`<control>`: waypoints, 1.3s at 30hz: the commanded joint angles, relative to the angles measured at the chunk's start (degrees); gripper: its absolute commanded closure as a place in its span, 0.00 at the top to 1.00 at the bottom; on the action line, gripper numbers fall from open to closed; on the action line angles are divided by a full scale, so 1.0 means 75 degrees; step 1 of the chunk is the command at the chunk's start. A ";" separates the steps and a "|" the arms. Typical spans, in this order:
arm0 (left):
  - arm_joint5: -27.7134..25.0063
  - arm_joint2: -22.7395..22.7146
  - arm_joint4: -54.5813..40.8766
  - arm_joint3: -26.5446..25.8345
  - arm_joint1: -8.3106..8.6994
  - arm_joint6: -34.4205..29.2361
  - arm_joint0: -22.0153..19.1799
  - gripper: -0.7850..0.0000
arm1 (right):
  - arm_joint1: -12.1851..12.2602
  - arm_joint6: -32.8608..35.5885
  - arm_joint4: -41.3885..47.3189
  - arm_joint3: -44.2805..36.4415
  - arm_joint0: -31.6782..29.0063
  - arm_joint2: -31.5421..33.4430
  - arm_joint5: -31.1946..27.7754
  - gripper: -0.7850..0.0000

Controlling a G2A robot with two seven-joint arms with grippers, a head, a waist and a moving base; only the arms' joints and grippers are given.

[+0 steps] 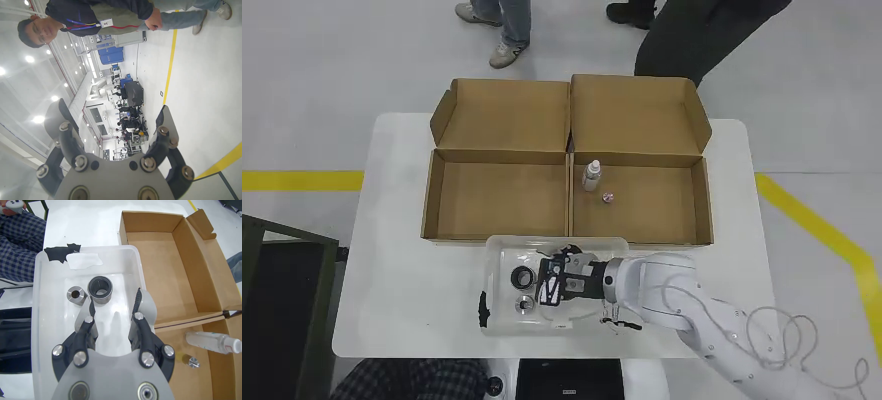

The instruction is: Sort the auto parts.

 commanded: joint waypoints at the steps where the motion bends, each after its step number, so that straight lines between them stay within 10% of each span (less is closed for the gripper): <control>1: 0.0000 0.0000 0.0000 0.0000 0.0000 0.0000 0.0000 1.00 | -0.0059 -0.0022 -0.0038 0.0108 0.0099 -0.0163 0.0027 0.50; 12: 0.0000 0.0000 0.0000 0.0000 0.0000 0.0000 0.0000 1.00 | -0.0357 -0.0368 -0.0164 0.0808 0.0491 -0.0799 0.0172 0.71; 39: 0.0000 0.0000 0.0000 0.0000 0.0000 0.0000 0.0000 1.00 | -0.0884 -0.0954 -0.0371 0.2207 0.0959 -0.1326 0.0405 0.67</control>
